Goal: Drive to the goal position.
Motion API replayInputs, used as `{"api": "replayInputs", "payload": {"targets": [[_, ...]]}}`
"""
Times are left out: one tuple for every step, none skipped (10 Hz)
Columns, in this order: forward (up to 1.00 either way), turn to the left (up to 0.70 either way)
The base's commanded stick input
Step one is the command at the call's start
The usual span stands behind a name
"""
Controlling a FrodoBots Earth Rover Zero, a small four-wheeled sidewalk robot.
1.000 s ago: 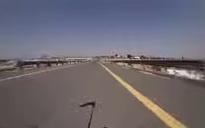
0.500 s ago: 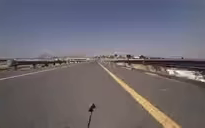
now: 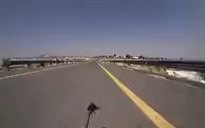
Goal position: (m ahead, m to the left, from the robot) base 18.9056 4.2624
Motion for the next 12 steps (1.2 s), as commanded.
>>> {"api": "replayInputs", "payload": {"targets": [[1.0, -0.01], [1.0, -0.01], [1.0, -0.01], [1.0, -0.01], [1.0, -0.01], [1.0, -0.01], [1.0, -0.01], [1.0, -0.01], [1.0, -0.01], [1.0, -0.01], [1.0, -0.01], [1.0, 0.07]]}}
